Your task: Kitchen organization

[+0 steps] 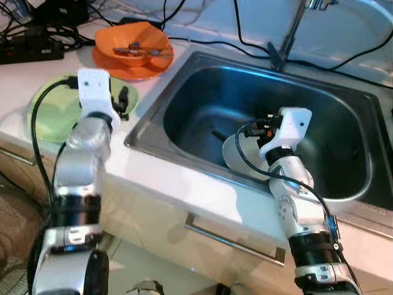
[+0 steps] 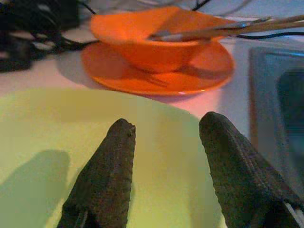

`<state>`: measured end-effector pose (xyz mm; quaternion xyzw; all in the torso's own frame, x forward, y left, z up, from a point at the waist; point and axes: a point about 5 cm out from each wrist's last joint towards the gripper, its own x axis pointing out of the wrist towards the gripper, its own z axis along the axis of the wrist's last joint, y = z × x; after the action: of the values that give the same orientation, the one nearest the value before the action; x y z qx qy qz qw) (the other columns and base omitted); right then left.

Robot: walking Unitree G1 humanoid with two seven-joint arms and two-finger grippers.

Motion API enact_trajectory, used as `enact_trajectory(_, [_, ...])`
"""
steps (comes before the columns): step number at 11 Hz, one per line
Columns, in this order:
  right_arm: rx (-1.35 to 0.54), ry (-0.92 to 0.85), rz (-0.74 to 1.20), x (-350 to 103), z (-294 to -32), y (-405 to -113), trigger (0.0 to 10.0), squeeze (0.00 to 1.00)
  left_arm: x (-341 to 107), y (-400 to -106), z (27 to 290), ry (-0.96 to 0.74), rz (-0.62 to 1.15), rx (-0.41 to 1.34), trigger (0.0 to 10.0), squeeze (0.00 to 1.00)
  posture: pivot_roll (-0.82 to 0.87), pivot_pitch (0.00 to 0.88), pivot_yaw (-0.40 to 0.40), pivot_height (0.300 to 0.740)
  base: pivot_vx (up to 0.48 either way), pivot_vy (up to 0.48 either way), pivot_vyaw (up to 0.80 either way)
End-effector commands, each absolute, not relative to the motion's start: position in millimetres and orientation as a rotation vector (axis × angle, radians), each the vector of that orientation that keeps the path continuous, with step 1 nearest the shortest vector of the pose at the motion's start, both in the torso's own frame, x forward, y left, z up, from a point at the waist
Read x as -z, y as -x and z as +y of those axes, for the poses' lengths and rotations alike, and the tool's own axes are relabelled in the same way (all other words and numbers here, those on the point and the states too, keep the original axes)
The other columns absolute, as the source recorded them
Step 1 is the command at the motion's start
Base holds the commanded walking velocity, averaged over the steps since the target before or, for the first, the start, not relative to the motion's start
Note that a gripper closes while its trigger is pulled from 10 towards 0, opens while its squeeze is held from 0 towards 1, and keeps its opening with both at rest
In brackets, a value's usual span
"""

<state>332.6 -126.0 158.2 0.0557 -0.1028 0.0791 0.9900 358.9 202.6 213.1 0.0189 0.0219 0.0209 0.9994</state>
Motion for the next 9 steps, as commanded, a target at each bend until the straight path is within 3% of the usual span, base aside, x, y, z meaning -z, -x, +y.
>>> enact_trajectory(1, [-0.17, -0.105, -0.188, -158, -124, -335, 10.0, 0.0, -215, -360, 205, -0.004, 0.071, -0.043, 10.0, 0.0, 0.03, 0.098, -0.048, 0.74, 0.0, 0.0, 0.0])
enact_trajectory(3, [-0.181, -0.101, -0.188, -159, -123, -335, 10.0, 0.0, -210, -359, 217, -0.113, 0.121, -0.092, 10.0, 0.0, 0.03, 0.097, -0.047, 0.74, 0.0, 0.0, 0.0])
enact_trajectory(4, [-0.171, -0.099, -0.206, -165, -125, -338, 10.0, 0.0, -217, -358, 216, -0.228, -0.019, -0.084, 10.0, 0.0, 0.04, 0.098, -0.049, 0.74, 0.0, 0.0, 0.0])
enact_trajectory(6, [-0.13, -0.13, -0.264, -179, -131, -344, 10.0, 0.0, -220, -346, 189, -0.154, -0.243, -0.051, 10.0, 0.0, 0.03, 0.096, -0.054, 0.74, 0.0, 0.0, 0.0])
enact_trajectory(9, [-0.122, -0.156, -0.289, -183, -124, -345, 10.0, 0.0, -202, -337, 145, -0.094, -0.346, 0.043, 10.0, 0.0, 0.03, 0.093, -0.052, 0.74, 0.0, 0.0, 0.0])
